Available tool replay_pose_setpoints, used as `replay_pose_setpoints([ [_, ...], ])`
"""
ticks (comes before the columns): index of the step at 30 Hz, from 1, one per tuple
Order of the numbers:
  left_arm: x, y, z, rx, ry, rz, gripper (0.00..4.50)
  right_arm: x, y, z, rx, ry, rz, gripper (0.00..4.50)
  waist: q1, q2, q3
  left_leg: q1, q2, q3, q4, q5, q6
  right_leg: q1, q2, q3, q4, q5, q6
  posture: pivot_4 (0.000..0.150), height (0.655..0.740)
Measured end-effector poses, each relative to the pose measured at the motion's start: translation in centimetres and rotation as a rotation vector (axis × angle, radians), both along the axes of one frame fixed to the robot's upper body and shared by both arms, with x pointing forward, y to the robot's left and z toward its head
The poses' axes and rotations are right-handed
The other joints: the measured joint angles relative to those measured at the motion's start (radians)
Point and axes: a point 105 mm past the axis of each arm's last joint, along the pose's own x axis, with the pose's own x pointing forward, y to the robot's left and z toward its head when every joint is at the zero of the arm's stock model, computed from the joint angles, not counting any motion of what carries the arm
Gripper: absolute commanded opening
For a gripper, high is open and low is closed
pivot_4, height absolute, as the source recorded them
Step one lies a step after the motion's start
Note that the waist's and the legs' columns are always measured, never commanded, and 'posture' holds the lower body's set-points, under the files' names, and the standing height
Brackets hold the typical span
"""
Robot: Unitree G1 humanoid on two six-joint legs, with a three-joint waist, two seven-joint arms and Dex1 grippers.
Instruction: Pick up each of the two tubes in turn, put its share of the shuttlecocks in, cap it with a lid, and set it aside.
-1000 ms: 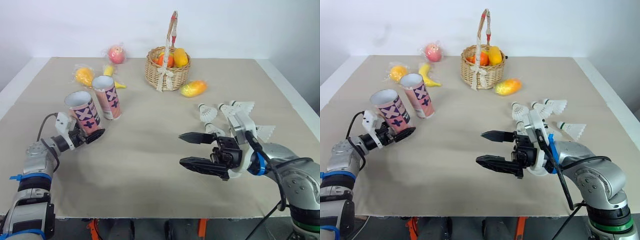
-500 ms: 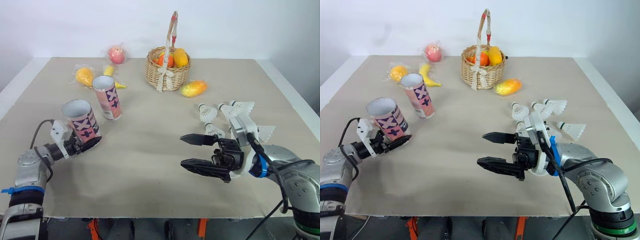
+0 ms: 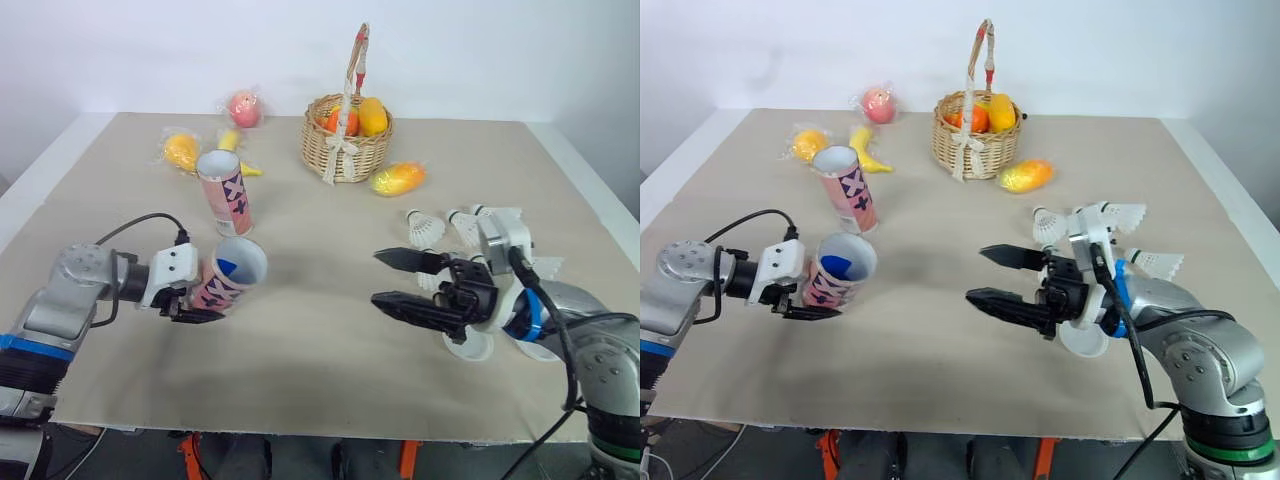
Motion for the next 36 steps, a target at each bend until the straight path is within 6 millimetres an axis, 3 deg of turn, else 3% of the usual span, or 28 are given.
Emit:
replay_pose_setpoints([
  [4, 0.0, -0.9, 0.1, 0.019, 0.026, -0.06, 3.08, -0.2, -3.8, -0.9, -0.167, -0.026, -0.18, 4.5, -0.001, 0.002, 0.0, -0.002, -0.002, 0.0, 0.001, 0.0, 0.0, -0.001, -0.002, 0.001, 0.0, 0.0, 0.0, 0.15, 0.74],
  [8, 0.2, -1.7, -0.1, 0.008, 0.053, -0.085, 3.08, 0.0, -5.2, -0.6, -0.232, -0.081, -0.277, 4.5, -0.003, 0.002, 0.0, -0.001, -0.002, 0.0, 0.001, 0.002, 0.004, 0.0, -0.001, 0.0, 0.0, 0.001, 0.0, 0.15, 0.74],
  [14, 0.5, -2.0, 0.0, 0.048, 0.053, -0.127, 3.08, -0.5, -3.6, -1.1, -0.069, -0.038, -0.355, 4.5, -0.003, 0.001, 0.0, -0.001, -0.001, -0.002, 0.0, 0.004, 0.006, 0.001, 0.001, 0.0, 0.0, 0.002, 0.0, 0.15, 0.74],
  [16, 0.5, -2.1, 0.0, 0.064, 0.053, -0.143, 3.08, -0.2, -3.1, -2.5, -0.057, 0.0, -0.441, 4.5, -0.003, 0.002, -0.001, -0.001, -0.002, -0.001, 0.0, 0.004, 0.006, 0.001, -0.001, 0.001, 0.001, 0.002, 0.0, 0.15, 0.74],
  [22, 0.3, -1.9, 0.0, 0.081, 0.062, -0.158, 3.08, 0.7, -3.4, -4.2, -0.002, 0.08, -0.641, 4.5, -0.004, 0.002, -0.001, -0.001, -0.002, -0.001, 0.0, 0.004, 0.006, 0.0, 0.0, 0.001, 0.001, 0.002, 0.0, 0.15, 0.74],
  [29, 0.1, -2.2, 0.2, 0.09, 0.058, -0.165, 3.08, 1.7, -3.1, -7.0, -0.088, 0.112, -0.832, 4.5, -0.005, 0.002, -0.001, -0.001, -0.002, -0.001, -0.001, 0.004, 0.006, -0.001, 0.0, 0.001, 0.001, 0.002, 0.0, 0.15, 0.74],
  [36, -0.6, -2.8, -0.1, 0.069, 0.074, -0.167, 3.08, 3.1, -3.2, -8.0, -0.094, 0.094, -0.938, 4.5, -0.005, 0.003, -0.001, -0.001, -0.002, -0.001, -0.001, 0.004, 0.006, -0.001, 0.0, 0.001, 0.001, 0.002, 0.0, 0.15, 0.74],
])
